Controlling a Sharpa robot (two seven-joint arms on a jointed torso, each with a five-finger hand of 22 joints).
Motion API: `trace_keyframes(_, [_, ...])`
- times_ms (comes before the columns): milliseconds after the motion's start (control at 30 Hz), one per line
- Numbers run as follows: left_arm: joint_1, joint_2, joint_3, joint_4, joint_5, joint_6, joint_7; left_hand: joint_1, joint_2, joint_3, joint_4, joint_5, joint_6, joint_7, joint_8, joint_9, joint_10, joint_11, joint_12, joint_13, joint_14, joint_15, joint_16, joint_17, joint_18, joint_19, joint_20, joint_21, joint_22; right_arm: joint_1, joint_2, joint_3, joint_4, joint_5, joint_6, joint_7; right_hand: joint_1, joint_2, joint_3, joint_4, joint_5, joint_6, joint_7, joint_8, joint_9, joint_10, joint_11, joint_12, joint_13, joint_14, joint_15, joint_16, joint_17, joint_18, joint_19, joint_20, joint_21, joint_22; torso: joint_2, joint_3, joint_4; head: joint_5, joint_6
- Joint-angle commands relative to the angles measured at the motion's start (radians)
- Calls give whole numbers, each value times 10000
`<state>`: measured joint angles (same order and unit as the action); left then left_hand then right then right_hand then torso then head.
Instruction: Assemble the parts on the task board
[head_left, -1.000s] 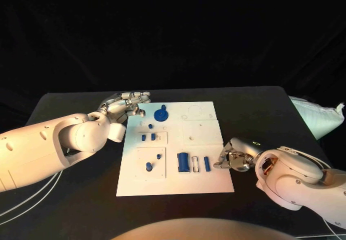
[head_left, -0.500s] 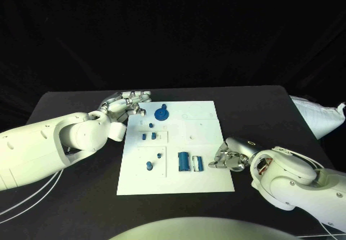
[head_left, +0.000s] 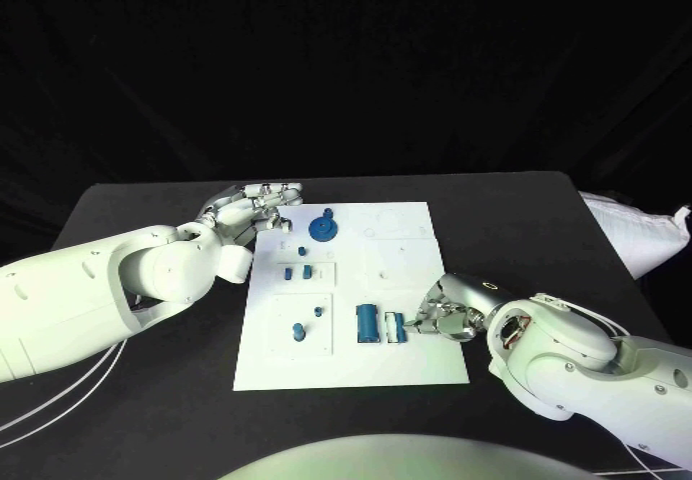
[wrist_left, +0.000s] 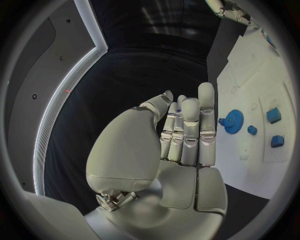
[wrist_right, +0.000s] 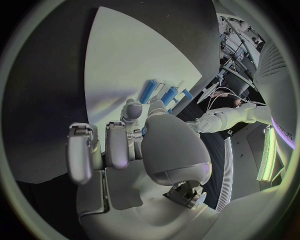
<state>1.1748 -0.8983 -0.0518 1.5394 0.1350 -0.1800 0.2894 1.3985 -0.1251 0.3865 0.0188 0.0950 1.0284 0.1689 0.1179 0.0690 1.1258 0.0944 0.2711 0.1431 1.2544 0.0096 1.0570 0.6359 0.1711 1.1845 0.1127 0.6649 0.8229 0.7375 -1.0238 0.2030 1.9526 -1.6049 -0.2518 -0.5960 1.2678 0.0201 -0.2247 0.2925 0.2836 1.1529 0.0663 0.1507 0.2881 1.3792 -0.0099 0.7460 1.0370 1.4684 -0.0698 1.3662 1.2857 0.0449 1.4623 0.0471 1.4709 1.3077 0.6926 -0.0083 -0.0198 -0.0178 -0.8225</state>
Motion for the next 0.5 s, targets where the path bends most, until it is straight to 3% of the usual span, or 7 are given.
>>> trace_keyframes(33, [-2,25,5,7,-32,206,28,41,36,-33,1,48,-70,-2,59,-8,-68,-18,10,11,-55,11,-49,-10,113,-74,-6,-29,-10,-13,126,-20,-92,-340,231,-89,95,138,-8,-71,100,112,-22,62,32,121,-15,168,121,553,-48,80,94,-80,163,-66,73,1330,2,-7,3,14,-7])
trace_keyframes(500, [-3,31,5,11,-32,219,7,32,44,-44,3,48,-72,-2,64,-7,-81,-17,28,15,-52,12,-34,0,113,-73,-5,-35,-13,-14,530,-65,-283,-693,377,-194,395,230,16,-142,177,262,-100,130,106,315,-90,556,408,602,-111,259,330,-126,283,-128,195,1498,-2,-8,-5,68,-34])
